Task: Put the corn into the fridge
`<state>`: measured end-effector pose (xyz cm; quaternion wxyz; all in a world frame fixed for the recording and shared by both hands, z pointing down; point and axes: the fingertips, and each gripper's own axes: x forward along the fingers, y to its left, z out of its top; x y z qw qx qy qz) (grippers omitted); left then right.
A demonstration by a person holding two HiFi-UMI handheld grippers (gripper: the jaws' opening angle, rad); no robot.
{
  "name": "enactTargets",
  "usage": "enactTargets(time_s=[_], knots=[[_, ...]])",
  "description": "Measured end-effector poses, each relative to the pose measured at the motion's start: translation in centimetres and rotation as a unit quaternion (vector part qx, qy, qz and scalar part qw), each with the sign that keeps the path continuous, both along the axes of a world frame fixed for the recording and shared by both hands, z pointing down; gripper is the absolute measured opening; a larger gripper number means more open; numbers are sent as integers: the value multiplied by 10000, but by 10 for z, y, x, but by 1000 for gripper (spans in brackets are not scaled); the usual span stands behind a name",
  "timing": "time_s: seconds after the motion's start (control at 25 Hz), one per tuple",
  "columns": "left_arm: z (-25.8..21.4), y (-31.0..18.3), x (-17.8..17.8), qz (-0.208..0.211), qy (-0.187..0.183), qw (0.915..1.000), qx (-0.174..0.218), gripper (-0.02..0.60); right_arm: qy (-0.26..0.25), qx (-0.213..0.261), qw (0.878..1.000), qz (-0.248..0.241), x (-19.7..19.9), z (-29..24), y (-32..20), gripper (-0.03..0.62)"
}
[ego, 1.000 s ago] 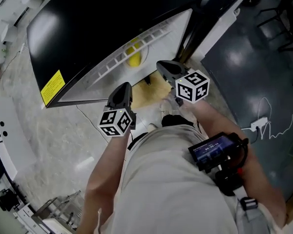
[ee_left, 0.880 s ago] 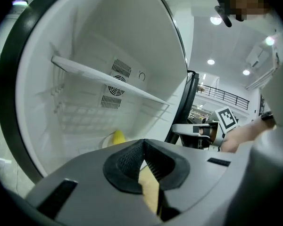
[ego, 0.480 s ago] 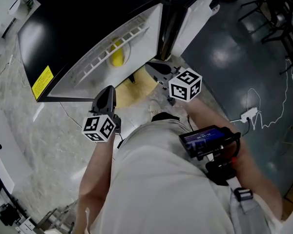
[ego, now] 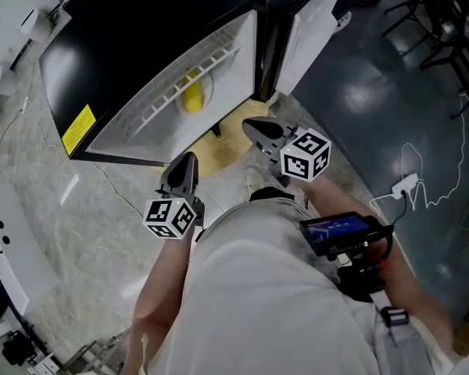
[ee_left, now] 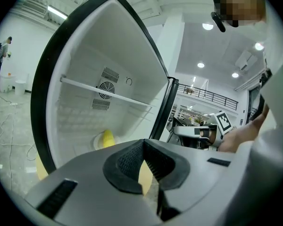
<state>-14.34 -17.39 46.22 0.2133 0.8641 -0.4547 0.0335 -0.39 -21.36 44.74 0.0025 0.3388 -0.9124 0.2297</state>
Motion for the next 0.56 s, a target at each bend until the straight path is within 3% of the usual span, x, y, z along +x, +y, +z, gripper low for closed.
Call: enactTargets(time_s=[0.56], knots=[[-4, 1, 1, -18, -55, 10000, 57, 8, 10, 180, 9997, -171, -12, -8, 3, 9]])
